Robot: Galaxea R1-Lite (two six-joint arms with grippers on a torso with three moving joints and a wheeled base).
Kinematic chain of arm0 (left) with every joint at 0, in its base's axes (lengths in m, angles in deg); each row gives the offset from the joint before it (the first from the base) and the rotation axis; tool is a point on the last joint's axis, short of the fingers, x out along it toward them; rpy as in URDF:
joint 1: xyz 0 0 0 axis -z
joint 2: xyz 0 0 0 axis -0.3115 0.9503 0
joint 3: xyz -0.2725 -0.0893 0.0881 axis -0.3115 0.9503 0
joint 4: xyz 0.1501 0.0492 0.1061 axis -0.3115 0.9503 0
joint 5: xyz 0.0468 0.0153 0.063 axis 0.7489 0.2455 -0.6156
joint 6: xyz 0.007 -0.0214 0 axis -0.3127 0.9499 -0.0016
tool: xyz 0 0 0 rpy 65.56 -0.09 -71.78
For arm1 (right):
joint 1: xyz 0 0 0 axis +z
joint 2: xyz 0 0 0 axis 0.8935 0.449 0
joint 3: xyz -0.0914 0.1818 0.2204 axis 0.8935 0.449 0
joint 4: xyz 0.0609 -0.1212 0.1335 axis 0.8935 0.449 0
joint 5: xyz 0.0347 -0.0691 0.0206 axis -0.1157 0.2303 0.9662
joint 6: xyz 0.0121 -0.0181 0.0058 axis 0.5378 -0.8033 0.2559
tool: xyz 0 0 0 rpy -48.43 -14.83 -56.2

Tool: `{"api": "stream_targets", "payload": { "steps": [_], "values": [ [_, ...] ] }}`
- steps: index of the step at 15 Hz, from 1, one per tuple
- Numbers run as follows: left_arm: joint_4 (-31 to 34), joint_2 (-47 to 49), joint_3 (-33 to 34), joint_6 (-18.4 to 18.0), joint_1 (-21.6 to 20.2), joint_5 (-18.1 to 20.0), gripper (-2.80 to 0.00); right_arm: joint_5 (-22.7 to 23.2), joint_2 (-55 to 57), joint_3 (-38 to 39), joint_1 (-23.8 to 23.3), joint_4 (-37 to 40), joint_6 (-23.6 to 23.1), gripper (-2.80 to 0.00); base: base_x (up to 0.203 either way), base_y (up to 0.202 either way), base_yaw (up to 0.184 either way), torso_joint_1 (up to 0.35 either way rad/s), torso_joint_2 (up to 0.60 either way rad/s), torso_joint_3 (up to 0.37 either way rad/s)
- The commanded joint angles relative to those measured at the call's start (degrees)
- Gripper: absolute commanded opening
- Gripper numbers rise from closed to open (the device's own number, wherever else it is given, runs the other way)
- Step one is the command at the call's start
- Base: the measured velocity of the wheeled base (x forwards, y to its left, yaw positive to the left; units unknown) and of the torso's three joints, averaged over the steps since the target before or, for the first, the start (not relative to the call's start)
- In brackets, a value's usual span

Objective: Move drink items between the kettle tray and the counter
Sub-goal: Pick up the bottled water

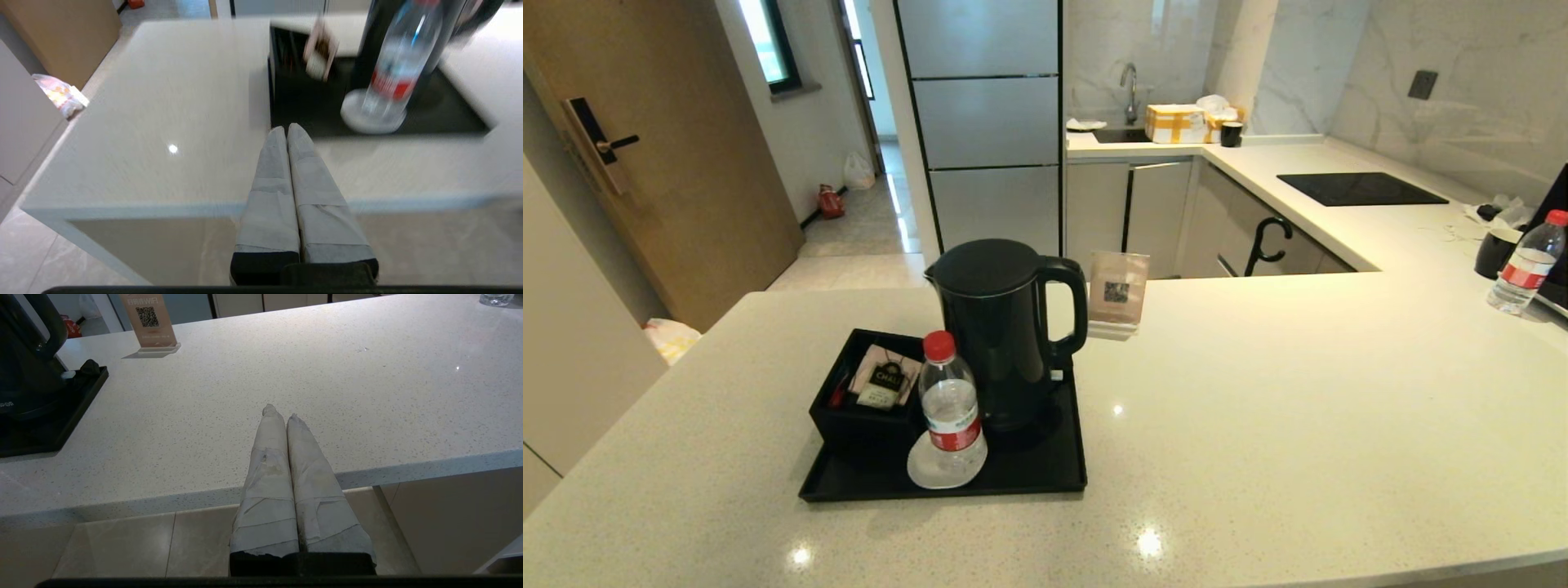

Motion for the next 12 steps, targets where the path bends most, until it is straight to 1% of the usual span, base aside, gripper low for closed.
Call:
{"api": "stream_targets", "payload": {
  "steps": [1, 4, 5, 6, 8, 9, 11, 12],
  "values": [
    [4.5, 12.6, -11.7, 1.2, 0.2, 0.2, -2.8, 0.0, 0.0, 0.0, 0.0, 0.0, 0.0, -2.8, 0.0, 0.0, 0.0, 0.0, 0.0, 0.0],
    [7.1, 30.1, -16.8, 1.6, 0.4, 7.3, -2.8, 0.0, 0.0, 0.0, 0.0, 0.0, 0.0, -2.8, 0.0, 0.0, 0.0, 0.0, 0.0, 0.0],
    [7.9, 33.4, -18.0, 1.7, 0.5, 9.7, -2.8, 0.0, 0.0, 0.0, 0.0, 0.0, 0.0, -2.8, 0.0, 0.0, 0.0, 0.0, 0.0, 0.0],
    [7.3, 36.5, -18.6, 1.0, 0.8, 11.0, -2.8, 0.0, 0.0, 0.0, 0.1, 0.0, 0.0, -2.8, 0.0, 0.0, 0.0, 0.0, 0.0, 0.0],
    [4.9, 46.0, -19.0, -1.1, 1.3, 13.1, -2.8, 0.0, 0.0, 0.0, 0.1, 0.0, 0.0, -2.8, 0.0, 0.0, 0.0, 0.0, 0.0, 0.0],
    [3.7, 48.9, -19.2, -2.1, 1.5, 14.1, -2.8, 0.0, 0.0, 0.0, 0.1, 0.0, 0.0, -2.8, 0.0, 0.0, 0.0, 0.0, 0.0, 0.0],
    [0.6, 56.2, -18.1, -4.1, 3.3, 14.6, -2.8, 0.0, 0.0, 0.0, 0.0, 0.0, 0.0, -2.8, 0.0, 0.0, 0.0, 0.0, 0.0, 0.0],
    [-5.1, 60.5, -15.9, -4.7, 3.9, 14.8, -2.8, 0.0, 0.0, 0.0, 0.1, 0.0, 0.0, -2.8, 0.0, 0.0, 0.0, 0.0, 0.0, 0.0]
  ]
}}
